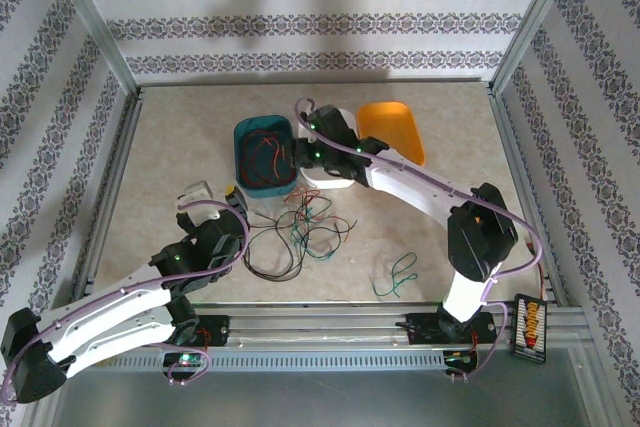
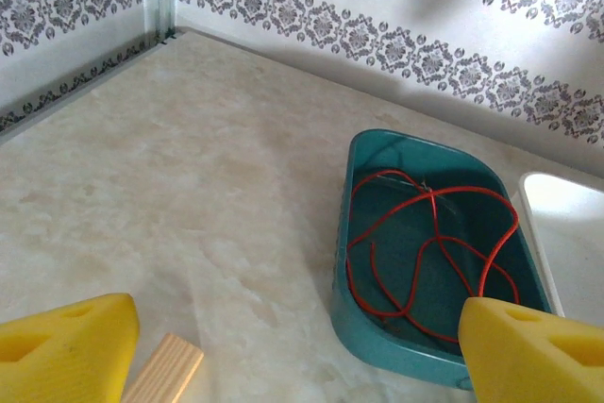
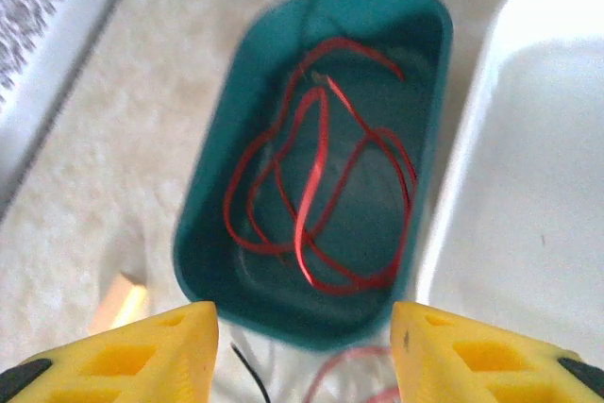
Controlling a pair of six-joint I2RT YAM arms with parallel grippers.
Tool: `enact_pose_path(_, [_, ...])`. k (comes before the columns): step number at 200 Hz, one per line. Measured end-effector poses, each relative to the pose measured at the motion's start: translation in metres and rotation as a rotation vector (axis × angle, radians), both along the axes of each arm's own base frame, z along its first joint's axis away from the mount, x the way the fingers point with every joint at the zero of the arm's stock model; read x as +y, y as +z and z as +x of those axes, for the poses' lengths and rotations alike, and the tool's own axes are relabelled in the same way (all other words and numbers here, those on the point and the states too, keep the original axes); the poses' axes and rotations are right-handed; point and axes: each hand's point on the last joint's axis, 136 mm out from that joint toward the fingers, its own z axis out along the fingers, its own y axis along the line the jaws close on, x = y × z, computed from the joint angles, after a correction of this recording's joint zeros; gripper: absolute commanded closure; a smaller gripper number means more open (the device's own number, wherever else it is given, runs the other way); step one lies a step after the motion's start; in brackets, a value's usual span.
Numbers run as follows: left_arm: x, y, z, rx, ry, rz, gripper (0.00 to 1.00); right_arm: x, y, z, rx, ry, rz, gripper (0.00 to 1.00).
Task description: Untangle the cables
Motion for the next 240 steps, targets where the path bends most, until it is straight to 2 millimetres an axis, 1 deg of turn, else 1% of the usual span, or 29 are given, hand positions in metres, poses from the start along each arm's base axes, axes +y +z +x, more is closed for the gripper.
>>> enact_pose_path(26, [-0.001,-0.003,0.001,0.008,0.001,0.003,0.12,-0.005,-0.045,-0.029,0.095,0.041,-0.064,0.49])
enact_pose_path(37, [-0.002,-0.004,0.002,0.009,-0.002,0.002,0.12,-0.005,-0.056,-0.039,0.126,0.057,-0.081,0.49])
enact_pose_path(72, [-0.003,-0.005,0.003,0.009,-0.003,-0.002,0.12,0.002,-0.068,-0.047,0.173,0.08,-0.073,0.48])
enact_pose_path(128, [-0.002,-0.004,0.004,0.008,0.0,-0.008,0.12,0.008,-0.099,-0.053,0.261,0.075,-0.083,0.48])
enact_pose_path(163, [-0.002,-0.004,0.004,0.007,0.0,-0.008,0.12,0.013,-0.106,-0.05,0.287,0.063,-0.079,0.48])
enact_pose_path(212, [-0.002,-0.004,0.004,0.009,-0.001,-0.003,0.12,0.022,-0.099,-0.04,0.278,0.045,-0.054,0.5])
enact_pose_path(230, [-0.002,-0.004,0.004,0.01,-0.002,0.001,0.12,0.025,-0.1,-0.037,0.281,0.039,-0.051,0.54])
enact_pose_path(240, [-0.002,-0.004,0.004,0.011,-0.003,0.004,0.12,0.026,-0.103,-0.036,0.288,0.036,-0.052,0.59])
